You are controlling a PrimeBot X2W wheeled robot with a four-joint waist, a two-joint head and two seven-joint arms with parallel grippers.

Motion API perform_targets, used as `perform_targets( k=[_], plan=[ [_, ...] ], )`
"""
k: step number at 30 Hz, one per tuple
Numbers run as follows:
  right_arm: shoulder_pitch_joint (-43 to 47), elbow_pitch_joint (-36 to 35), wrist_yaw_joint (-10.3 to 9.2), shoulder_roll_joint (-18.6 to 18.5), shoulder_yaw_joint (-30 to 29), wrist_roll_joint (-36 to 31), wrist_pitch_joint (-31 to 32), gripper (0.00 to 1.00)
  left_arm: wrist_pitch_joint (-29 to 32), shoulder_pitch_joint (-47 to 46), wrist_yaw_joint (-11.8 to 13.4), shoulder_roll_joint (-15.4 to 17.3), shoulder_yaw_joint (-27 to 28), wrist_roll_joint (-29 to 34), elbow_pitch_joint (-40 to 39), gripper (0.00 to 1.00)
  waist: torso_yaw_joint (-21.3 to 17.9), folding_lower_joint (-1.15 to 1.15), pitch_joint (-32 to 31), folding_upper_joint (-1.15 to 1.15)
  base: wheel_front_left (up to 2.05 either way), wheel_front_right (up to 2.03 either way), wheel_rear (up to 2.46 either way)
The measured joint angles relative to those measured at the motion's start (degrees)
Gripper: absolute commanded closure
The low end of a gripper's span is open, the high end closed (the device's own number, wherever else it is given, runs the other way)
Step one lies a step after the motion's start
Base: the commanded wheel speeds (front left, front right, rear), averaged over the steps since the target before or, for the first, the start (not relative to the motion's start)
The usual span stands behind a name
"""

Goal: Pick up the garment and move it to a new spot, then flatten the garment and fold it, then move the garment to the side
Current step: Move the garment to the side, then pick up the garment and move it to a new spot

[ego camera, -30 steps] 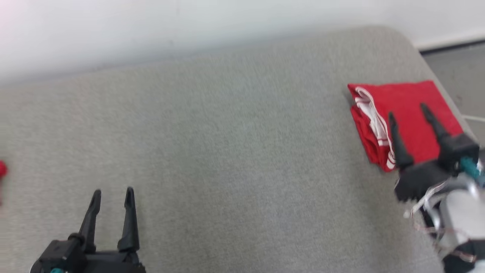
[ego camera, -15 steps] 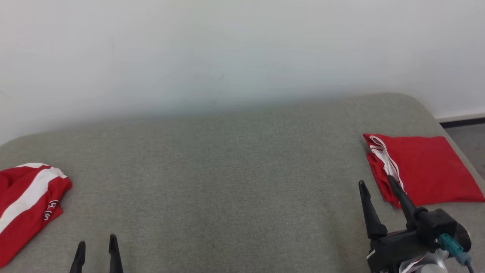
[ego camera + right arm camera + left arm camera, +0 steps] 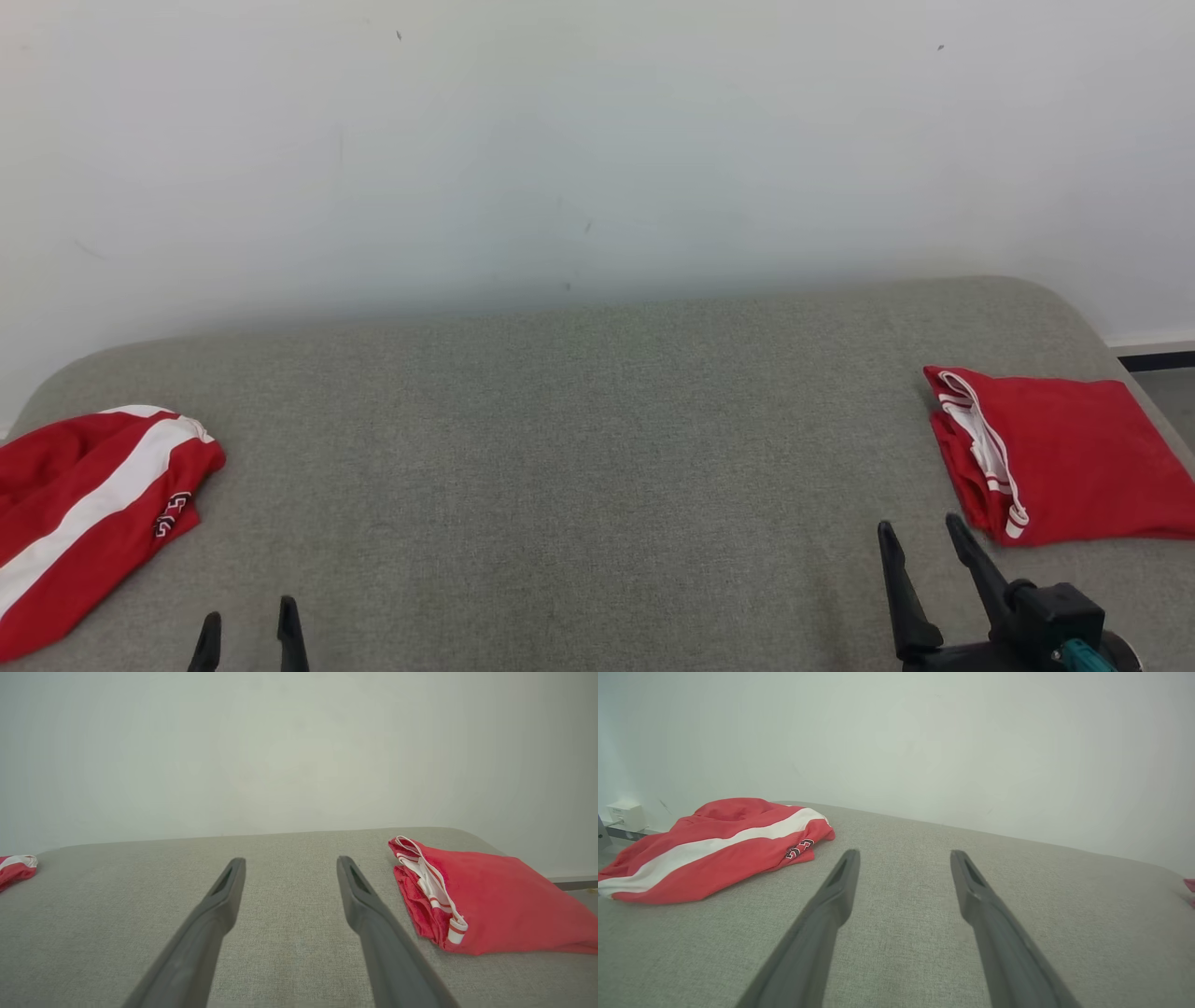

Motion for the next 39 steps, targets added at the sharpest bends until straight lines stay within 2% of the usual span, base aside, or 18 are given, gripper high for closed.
perform_targets(
  k=[17,39],
  plan=[
    [0.20,5.50,0.00,1.77,-0.52,-1.43,-0.01,0.00,-0.01,-3.41,0.24,-0.02,-1.98,-0.29,6.33,0.00,-0.61,0.01,0.95,0.01,0.00,0.00,0.00],
    [-0.58,7.35,0.00,2.36,-0.02,-1.04,-0.49,0.00,-0.01,-4.38,0.75,-0.03,-3.27,-0.63,7.37,0.00,1.22,0.01,1.52,0.01,0.00,0.00,0.00]
  ],
)
